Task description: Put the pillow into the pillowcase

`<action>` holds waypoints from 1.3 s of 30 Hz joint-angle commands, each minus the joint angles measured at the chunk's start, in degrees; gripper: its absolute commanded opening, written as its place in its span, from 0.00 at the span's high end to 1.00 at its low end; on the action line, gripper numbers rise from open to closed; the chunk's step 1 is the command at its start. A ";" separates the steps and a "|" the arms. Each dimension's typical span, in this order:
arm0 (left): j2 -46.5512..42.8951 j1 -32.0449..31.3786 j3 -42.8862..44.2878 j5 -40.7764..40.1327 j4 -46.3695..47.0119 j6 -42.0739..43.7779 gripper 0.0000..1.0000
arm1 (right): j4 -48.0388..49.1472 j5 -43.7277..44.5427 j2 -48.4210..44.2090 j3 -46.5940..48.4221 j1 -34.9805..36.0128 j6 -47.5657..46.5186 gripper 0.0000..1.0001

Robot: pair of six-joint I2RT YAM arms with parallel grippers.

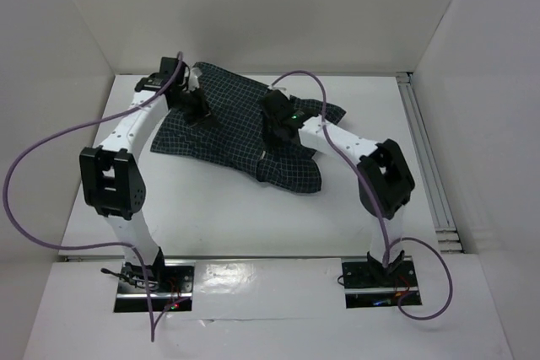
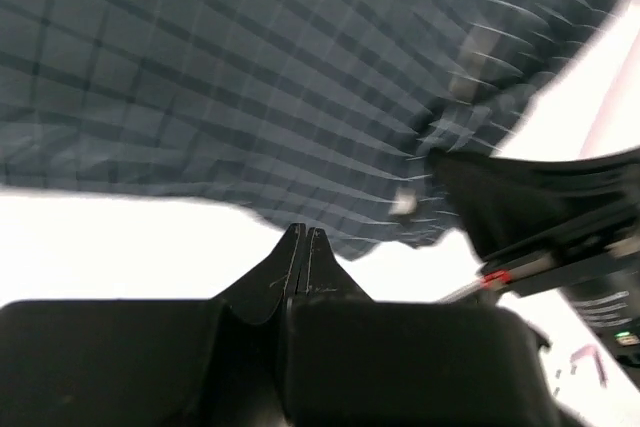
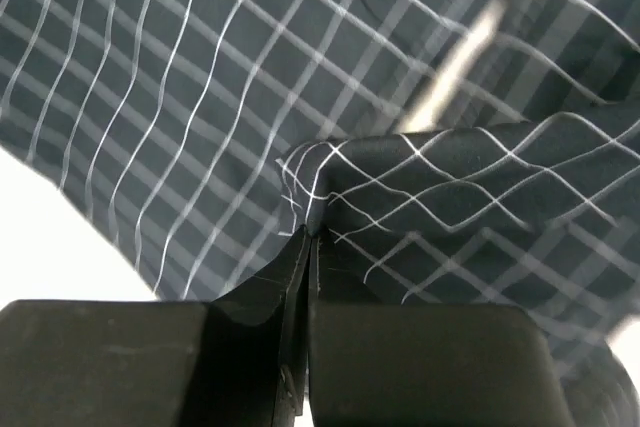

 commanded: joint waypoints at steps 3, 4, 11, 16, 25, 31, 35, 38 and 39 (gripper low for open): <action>-7.78 6.79 -5.55 -8.88 0.06 -6.10 0.88 | 1.57 -1.18 9.04 11.18 -0.11 -0.74 1.00; -9.52 9.59 -6.61 -9.68 0.06 -6.11 0.83 | 1.03 -1.18 7.91 11.98 -0.11 -1.35 0.97; -13.23 22.68 -17.94 -12.58 1.20 -7.95 0.03 | 3.23 0.66 -11.66 -0.74 -1.95 -2.76 0.03; -10.60 29.13 -24.46 -9.24 9.18 -11.03 0.00 | 2.62 1.19 -23.37 -14.78 -4.76 -1.44 0.00; 4.69 29.04 -14.63 -16.89 12.71 -11.03 0.02 | -1.25 0.66 -34.81 -30.19 -7.41 4.09 0.00; 13.65 26.67 -7.59 -19.44 12.10 -10.24 0.06 | -2.40 -2.06 -37.72 -36.09 -9.17 7.08 0.00; 17.96 25.61 -5.66 -19.44 12.10 -9.72 0.10 | -2.40 -4.52 -39.47 -38.38 -9.69 9.20 0.00; 19.28 24.47 -6.18 -19.44 12.89 -10.94 0.17 | -0.91 -5.84 -39.47 -39.17 -9.69 10.51 0.00; 19.81 24.47 -6.70 -20.83 13.50 -11.90 0.22 | -0.30 -6.36 -39.47 -39.17 -9.69 10.51 0.00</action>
